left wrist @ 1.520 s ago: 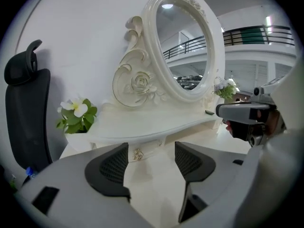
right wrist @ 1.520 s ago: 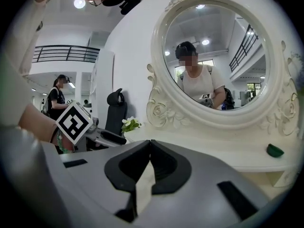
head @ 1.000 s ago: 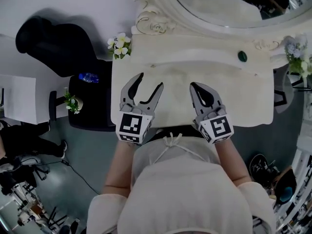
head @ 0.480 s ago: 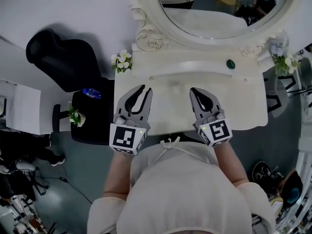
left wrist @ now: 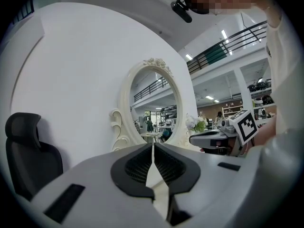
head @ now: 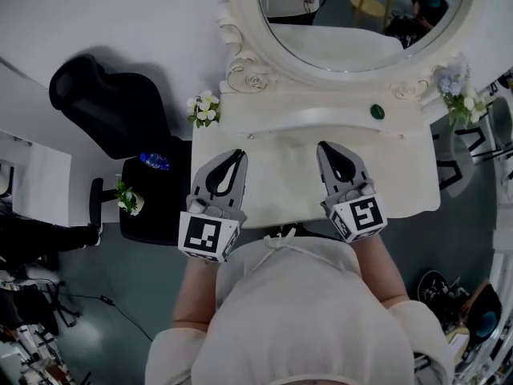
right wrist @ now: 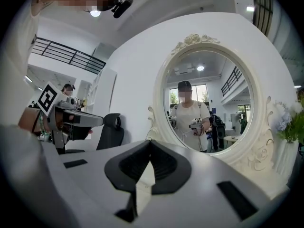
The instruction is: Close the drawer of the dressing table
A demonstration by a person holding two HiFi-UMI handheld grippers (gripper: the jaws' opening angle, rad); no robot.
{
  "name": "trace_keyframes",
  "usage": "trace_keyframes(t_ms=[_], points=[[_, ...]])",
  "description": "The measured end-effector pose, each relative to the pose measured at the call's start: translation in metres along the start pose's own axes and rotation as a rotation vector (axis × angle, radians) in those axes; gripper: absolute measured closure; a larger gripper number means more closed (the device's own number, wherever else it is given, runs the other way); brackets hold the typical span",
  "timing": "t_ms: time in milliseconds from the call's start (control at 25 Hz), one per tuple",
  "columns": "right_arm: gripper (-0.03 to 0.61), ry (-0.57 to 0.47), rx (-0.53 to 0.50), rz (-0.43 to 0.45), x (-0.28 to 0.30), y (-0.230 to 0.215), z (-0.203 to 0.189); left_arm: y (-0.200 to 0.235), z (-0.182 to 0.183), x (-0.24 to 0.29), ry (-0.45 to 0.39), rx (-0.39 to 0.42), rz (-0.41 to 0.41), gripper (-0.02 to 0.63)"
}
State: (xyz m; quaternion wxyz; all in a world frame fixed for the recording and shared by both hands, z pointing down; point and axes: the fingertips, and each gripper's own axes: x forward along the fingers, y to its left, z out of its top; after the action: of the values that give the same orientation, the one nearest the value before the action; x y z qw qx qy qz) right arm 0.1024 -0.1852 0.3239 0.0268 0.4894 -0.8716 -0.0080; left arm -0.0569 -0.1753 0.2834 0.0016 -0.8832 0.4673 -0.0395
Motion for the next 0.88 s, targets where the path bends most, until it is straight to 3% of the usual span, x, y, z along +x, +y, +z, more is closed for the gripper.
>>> trace_keyframes(t_ms=[880], points=[[0.577,0.039,-0.021,0.023,0.0001,0.0029,-0.0056,0.0003,-0.0049,0.0065,0.022,-0.023,-0.015,0.583]])
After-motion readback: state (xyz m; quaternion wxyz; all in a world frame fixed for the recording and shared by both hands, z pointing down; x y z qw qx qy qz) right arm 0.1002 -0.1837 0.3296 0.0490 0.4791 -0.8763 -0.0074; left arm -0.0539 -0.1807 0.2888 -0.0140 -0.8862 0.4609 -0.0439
